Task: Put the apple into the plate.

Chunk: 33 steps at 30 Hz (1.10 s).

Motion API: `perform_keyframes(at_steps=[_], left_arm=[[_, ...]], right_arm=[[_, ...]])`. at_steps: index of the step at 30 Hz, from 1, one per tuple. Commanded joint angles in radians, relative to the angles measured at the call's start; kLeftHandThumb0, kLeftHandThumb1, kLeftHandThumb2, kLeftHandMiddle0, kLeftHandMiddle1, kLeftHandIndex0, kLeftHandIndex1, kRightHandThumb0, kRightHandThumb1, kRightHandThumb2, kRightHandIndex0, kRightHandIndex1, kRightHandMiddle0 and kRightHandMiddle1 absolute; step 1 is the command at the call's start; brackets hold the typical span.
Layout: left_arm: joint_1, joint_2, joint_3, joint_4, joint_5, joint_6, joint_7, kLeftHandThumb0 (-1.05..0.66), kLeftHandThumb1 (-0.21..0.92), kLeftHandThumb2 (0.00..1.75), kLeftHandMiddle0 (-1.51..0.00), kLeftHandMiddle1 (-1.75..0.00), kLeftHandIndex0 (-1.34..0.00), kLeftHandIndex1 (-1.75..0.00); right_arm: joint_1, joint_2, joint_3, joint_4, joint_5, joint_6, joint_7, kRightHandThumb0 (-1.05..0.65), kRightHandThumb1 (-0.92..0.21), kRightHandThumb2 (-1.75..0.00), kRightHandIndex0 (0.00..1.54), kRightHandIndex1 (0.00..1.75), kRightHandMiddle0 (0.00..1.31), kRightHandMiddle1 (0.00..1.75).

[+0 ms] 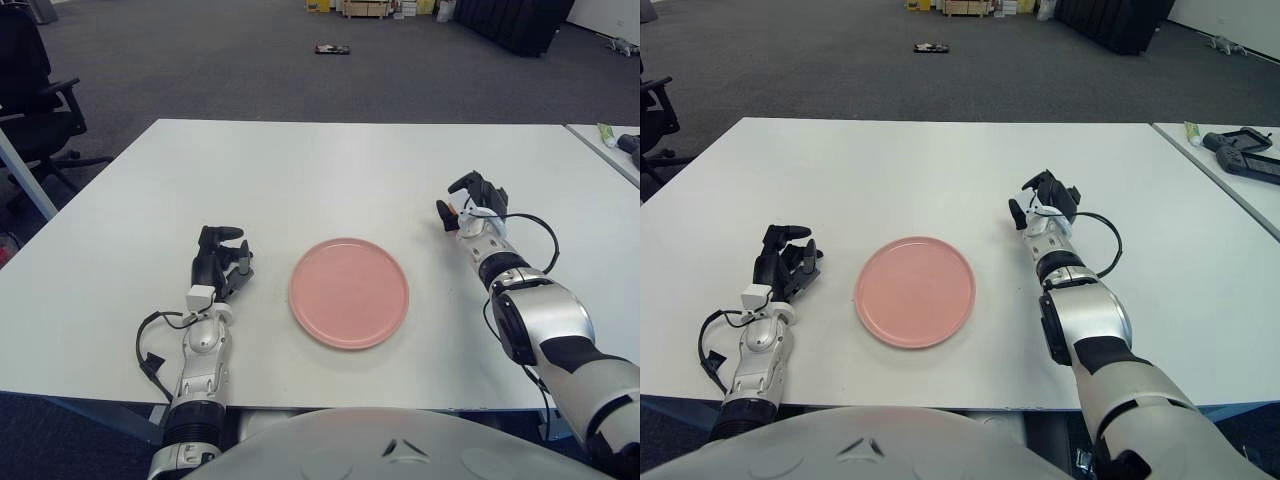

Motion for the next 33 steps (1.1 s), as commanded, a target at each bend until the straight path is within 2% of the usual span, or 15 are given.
perform_keyframes(at_steps=[1,6,14,25,33], left_arm=[[0.003,0.0,-0.002,0.009,-0.002,0.016,0.0,-0.37,0.73,0.8,-0.54,-1.61,-0.31,-1.75],[-0.002,-0.001,-0.002,0.016,-0.005,0.015,-0.001,-0.37,0.73,0.8,-0.55,-1.58,-0.31,-1.75],[-0.013,0.0,-0.002,0.032,-0.005,0.008,-0.003,-0.37,0.72,0.81,-0.59,-1.56,-0.31,-1.75],[-0.019,0.0,-0.004,0.045,-0.002,-0.008,-0.003,-0.38,0.7,0.84,-0.61,-1.54,-0.33,-1.75],[-0.019,-0.001,-0.005,0.045,-0.001,-0.007,-0.001,-0.38,0.71,0.82,-0.58,-1.56,-0.32,-1.75]], right_arm=[[0.009,0.003,0.008,-0.083,-0.001,-0.07,-0.041,0.0,-0.05,-1.58,0.87,1.6,0.58,1.75],[0.057,0.021,0.008,-0.204,0.005,-0.107,-0.053,0.0,-0.05,-1.58,0.86,1.61,0.58,1.75],[0.127,0.02,-0.008,-0.4,0.033,-0.16,0.012,0.0,-0.05,-1.59,0.85,1.64,0.58,1.75],[0.304,0.038,0.02,-0.837,0.009,-0.111,0.133,0.0,-0.05,-1.6,0.85,1.66,0.58,1.75],[0.372,0.041,0.032,-0.985,0.027,-0.144,0.229,0.0,-0.05,-1.61,0.84,1.69,0.58,1.75]])
